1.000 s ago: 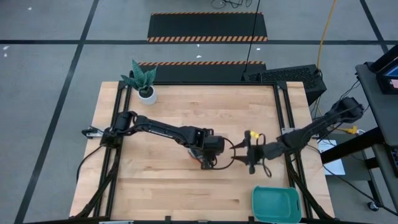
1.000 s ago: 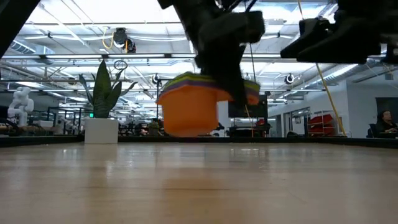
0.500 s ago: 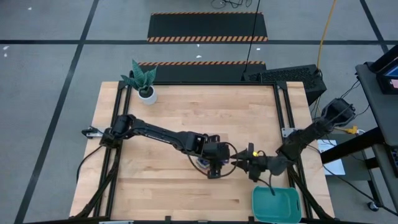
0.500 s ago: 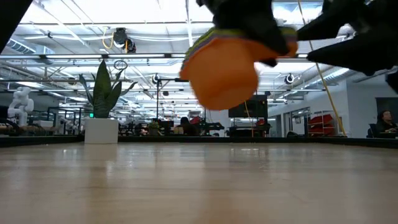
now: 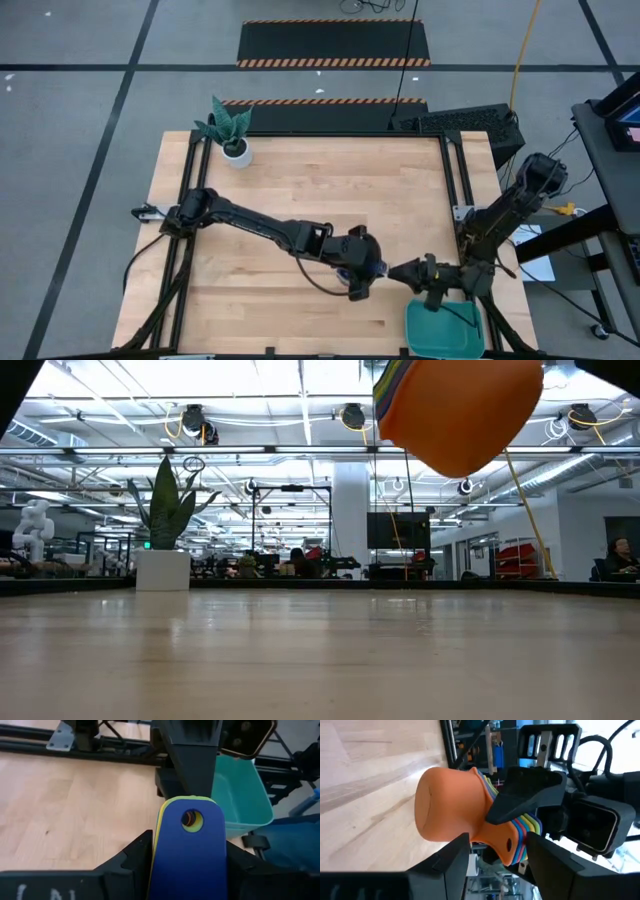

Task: Nest measuring cups in basket
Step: Put the stacked measuring cups into the blue bin

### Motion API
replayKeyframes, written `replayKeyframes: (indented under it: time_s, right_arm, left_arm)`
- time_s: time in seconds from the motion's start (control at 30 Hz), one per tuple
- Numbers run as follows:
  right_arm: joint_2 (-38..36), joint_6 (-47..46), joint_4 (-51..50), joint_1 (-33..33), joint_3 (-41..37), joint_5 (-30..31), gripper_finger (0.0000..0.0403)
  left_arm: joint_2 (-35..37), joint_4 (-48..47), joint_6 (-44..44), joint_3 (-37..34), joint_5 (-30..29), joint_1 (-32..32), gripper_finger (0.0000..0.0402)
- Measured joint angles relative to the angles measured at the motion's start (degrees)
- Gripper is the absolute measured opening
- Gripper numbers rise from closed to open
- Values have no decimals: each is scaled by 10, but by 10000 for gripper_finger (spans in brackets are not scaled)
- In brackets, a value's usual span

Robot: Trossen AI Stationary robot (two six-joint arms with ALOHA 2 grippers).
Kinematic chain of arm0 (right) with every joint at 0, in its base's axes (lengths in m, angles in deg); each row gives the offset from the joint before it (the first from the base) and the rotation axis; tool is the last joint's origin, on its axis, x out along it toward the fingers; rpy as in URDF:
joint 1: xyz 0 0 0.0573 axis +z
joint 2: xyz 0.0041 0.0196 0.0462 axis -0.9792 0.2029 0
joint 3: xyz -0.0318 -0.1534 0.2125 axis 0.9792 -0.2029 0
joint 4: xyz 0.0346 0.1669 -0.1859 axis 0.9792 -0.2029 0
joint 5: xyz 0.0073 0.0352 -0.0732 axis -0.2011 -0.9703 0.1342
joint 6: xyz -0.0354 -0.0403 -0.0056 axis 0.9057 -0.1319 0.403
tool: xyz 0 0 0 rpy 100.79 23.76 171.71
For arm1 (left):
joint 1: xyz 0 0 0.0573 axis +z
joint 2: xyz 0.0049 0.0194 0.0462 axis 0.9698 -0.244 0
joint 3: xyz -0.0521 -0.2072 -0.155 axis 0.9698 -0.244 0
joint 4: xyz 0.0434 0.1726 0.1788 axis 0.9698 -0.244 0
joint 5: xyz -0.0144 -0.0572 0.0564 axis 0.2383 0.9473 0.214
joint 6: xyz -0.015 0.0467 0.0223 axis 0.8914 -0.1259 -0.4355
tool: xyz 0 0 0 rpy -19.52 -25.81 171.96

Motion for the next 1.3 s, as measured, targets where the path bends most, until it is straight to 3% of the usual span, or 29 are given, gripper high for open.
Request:
replayKeyframes:
  time_s: [0.27, 0.7, 0.9, 1.13, 1.3]
  right_arm:
    - [-8, 107, 115, 32, -1, 2, 186]
    - [-19, -25, -141, 1, 100, -32, 241]
    - [-19, -21, -163, -19, 102, -63, 240]
    - [-19, -26, -162, -36, 102, -121, 209]
    - [-19, -40, -166, -52, 102, -131, 194]
  left_arm:
    - [0, 35, 27, -14, -36, -20, 154]
    - [-5, 76, 37, -14, -60, -37, 153]
    - [-5, 54, 42, -14, -58, -49, 153]
    - [-5, 51, 42, -14, -66, -51, 153]
    - [-5, 49, 44, -14, -71, -51, 153]
